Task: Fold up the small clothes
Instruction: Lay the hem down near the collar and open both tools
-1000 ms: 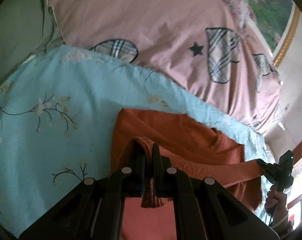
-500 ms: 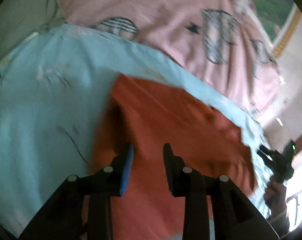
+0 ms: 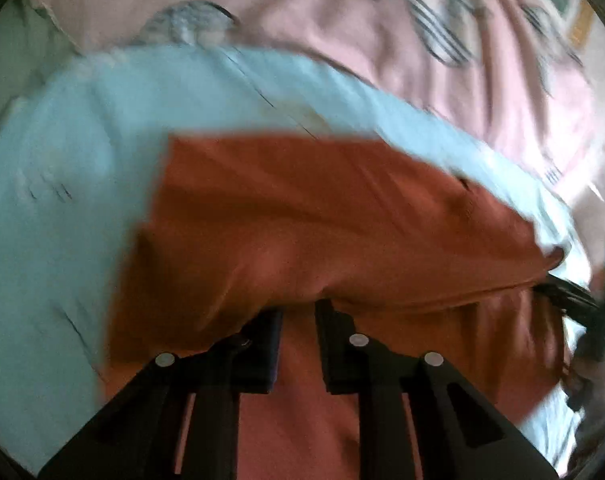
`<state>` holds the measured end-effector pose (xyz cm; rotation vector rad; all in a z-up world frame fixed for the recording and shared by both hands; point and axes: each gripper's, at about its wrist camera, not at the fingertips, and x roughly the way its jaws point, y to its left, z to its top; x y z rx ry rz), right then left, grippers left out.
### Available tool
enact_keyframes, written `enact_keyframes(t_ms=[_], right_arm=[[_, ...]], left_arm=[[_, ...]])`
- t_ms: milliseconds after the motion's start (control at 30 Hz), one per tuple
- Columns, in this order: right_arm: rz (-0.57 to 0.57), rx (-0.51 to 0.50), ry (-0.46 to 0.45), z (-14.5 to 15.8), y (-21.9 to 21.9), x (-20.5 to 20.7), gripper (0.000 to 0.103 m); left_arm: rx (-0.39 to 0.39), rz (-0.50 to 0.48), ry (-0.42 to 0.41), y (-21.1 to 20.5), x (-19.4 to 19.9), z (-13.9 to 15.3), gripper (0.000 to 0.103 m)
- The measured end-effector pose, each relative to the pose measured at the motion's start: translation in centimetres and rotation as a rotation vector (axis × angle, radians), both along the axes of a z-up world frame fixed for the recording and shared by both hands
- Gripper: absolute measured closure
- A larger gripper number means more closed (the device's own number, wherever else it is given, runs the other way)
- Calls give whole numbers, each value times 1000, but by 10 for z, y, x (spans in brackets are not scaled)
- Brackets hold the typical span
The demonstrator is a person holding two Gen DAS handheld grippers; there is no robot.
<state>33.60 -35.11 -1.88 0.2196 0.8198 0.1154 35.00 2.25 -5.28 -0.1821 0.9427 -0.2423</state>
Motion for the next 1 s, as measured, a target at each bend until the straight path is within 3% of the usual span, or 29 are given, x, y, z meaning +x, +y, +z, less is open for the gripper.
enact_keyframes(t_ms=[33,100,200,267,600,800,1000], right_arm=[[-27,30,-8,5,-7,-4,58],[-6,59,-31,11,-6,-19,57],[53,80,-27,9,9,-47,57],[83,107,-13,3,22,-62,57],[124,241,41,-27,54,-141,57],[113,304,69,-36,59,-173,57],[121,332,77,-37,65,-186,57]], left_arm=[[9,55,-12,11,13,5,85],[-50,123,-9,35,27,14,85],[-123,169,-14,56,21,23,80],[-124,170,-29,62,0,25,75],[-205,73,-6,44,-163,2,72],[-231,92,15,42,-208,-14,66],[-271,136,47,44,-206,-33,61]])
